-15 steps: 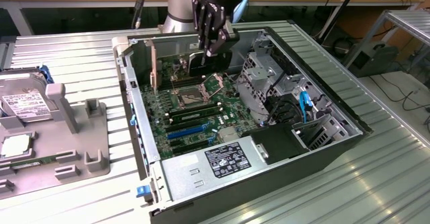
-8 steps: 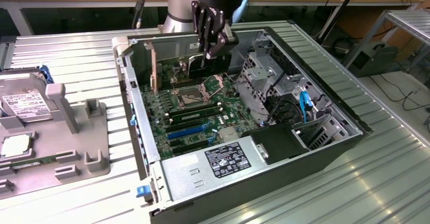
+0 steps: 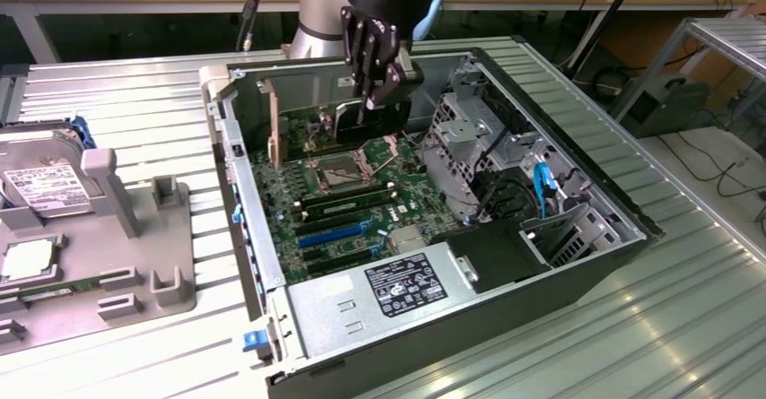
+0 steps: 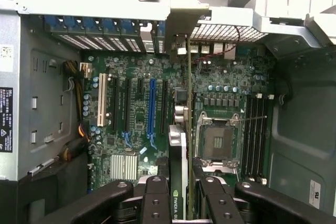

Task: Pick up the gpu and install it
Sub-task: 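Insert the gpu into the slot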

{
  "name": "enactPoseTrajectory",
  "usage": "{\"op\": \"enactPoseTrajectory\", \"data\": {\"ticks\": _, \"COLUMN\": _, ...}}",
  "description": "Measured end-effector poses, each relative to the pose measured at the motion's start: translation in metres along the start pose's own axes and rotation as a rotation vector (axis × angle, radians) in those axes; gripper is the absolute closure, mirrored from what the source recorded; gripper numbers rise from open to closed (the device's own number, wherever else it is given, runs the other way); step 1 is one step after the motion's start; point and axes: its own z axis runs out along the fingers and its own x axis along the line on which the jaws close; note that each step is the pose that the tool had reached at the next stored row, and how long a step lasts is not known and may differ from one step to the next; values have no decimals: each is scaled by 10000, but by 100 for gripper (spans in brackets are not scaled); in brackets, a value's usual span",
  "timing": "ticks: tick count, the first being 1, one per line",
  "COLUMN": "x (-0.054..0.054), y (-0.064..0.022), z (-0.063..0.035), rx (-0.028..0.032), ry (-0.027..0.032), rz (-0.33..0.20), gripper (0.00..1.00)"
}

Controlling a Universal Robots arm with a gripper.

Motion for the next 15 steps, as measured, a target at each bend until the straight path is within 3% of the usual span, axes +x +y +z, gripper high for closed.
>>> {"op": "enactPoseTrajectory", "data": {"ticks": 15, "x": 0, "y": -1, "z": 51, "rx": -2, "ry": 3, "rz": 0, "gripper": 73}}
